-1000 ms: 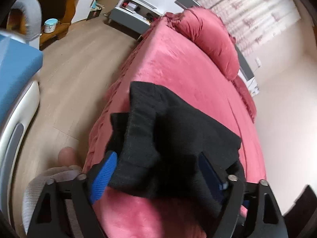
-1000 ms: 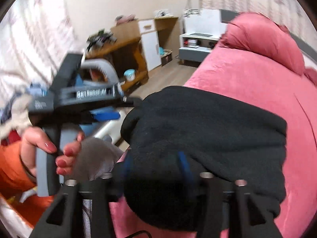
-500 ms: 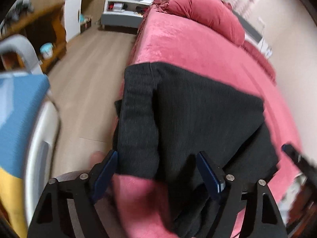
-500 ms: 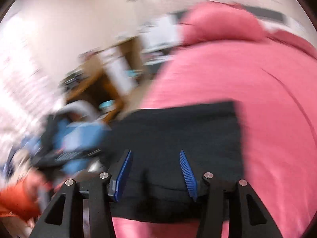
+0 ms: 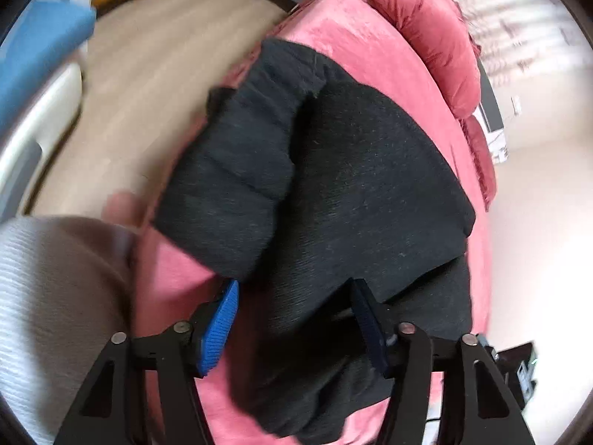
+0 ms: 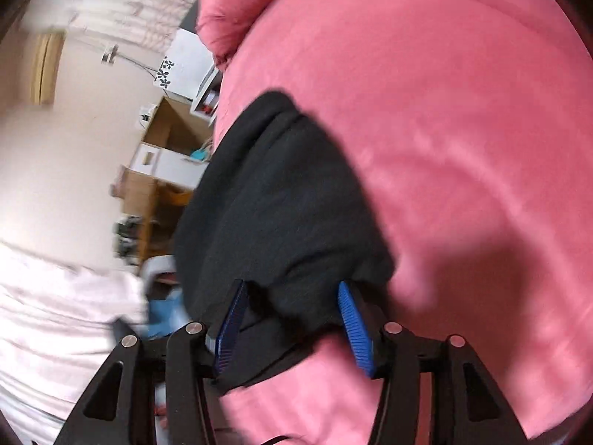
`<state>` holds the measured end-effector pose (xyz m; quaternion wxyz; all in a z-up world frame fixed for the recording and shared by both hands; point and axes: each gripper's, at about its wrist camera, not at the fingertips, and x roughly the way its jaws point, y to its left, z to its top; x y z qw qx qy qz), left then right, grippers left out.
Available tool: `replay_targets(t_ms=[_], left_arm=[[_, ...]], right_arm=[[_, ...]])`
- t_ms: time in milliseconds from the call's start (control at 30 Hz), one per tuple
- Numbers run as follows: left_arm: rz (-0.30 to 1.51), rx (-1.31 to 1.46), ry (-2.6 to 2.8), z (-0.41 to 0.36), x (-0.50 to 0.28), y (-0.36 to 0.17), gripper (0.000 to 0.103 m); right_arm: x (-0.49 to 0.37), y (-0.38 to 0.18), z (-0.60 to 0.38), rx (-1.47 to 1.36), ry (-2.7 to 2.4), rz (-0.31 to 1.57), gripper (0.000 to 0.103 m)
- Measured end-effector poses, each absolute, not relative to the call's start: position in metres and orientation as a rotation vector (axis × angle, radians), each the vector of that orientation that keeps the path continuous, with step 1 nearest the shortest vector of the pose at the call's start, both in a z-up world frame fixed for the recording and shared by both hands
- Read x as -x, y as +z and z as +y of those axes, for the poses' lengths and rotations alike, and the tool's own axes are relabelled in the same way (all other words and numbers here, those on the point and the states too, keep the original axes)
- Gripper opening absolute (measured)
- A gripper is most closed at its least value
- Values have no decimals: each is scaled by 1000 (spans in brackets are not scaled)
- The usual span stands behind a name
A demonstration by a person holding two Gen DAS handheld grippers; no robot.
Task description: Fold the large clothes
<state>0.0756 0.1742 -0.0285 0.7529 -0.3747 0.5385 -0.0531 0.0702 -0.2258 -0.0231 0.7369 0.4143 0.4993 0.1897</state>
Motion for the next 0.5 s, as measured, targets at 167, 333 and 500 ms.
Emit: replay_targets(t_ms=[167, 333, 500], left_arm=[[1159, 975, -151, 178, -74, -42, 54], [1150, 1058, -131, 190, -74, -59, 55], [1135, 958, -123, 179, -84, -52, 57]], right_arm=[[-71, -40, -244, -1245, 406, 1132, 54], [-67, -44, -253, -1535, 528, 1106, 54], [-95, -53, -213, -1391, 429, 1284, 54]])
